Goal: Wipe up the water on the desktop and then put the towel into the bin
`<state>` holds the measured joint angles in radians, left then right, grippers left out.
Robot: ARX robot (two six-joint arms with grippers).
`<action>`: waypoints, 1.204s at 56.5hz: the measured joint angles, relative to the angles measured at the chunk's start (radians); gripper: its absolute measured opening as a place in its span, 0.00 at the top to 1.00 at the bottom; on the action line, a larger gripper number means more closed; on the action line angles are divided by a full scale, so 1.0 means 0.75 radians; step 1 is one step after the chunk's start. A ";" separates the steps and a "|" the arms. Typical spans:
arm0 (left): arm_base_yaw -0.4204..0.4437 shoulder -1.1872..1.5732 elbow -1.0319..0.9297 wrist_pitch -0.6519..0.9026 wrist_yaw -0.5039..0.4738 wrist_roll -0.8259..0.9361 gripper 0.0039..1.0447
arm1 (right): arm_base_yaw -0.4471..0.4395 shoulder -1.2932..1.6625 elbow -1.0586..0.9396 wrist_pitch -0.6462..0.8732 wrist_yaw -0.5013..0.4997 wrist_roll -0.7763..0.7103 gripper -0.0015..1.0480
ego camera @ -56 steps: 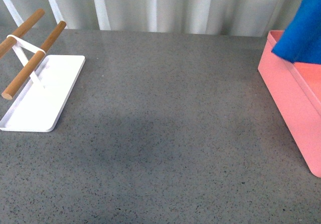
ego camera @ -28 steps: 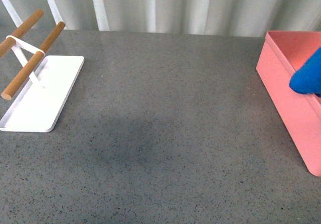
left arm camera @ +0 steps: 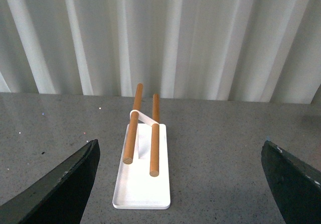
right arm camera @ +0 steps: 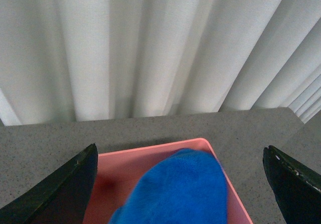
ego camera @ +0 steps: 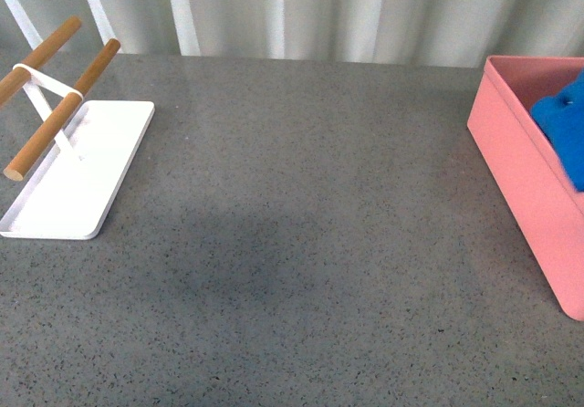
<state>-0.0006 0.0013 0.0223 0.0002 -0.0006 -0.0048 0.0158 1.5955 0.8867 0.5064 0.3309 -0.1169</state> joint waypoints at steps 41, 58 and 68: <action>0.000 0.000 0.000 0.000 0.000 0.000 0.06 | -0.018 -0.189 -0.426 0.512 -0.444 0.129 0.52; 0.000 0.000 0.000 0.000 0.000 0.000 0.06 | -0.019 -0.425 -0.744 0.568 -0.444 0.135 0.97; 0.000 0.000 0.000 0.000 0.000 0.001 0.06 | -0.019 -0.588 -0.887 0.555 -0.444 0.137 0.97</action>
<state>-0.0006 0.0013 0.0223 0.0002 -0.0006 -0.0044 0.0013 1.1542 0.2218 0.9226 -0.0017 -0.0139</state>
